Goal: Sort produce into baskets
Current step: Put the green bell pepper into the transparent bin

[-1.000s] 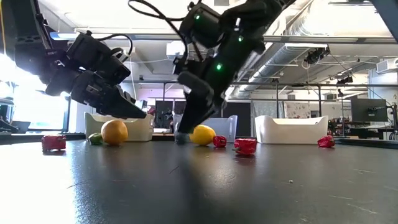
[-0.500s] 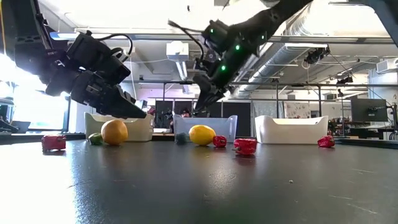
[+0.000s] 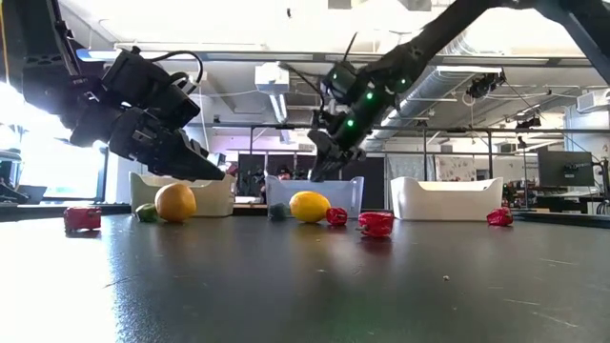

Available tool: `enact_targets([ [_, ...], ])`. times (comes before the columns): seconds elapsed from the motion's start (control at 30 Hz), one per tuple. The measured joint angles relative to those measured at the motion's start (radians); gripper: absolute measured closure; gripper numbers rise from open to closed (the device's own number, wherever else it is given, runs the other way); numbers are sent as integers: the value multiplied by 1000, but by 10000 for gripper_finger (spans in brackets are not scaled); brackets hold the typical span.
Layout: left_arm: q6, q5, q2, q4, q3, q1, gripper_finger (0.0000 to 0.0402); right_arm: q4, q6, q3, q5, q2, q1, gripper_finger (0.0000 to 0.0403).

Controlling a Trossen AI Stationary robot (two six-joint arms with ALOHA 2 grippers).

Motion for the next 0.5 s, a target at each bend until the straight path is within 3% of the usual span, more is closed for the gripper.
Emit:
enact_targets([
  [0.33, 0, 0, 0, 0, 0, 0, 401, 2, 0, 0, -10, 44, -8, 300],
  [0.5, 0, 0, 0, 0, 0, 0, 401, 0, -25, 0, -9, 44, -2, 260],
])
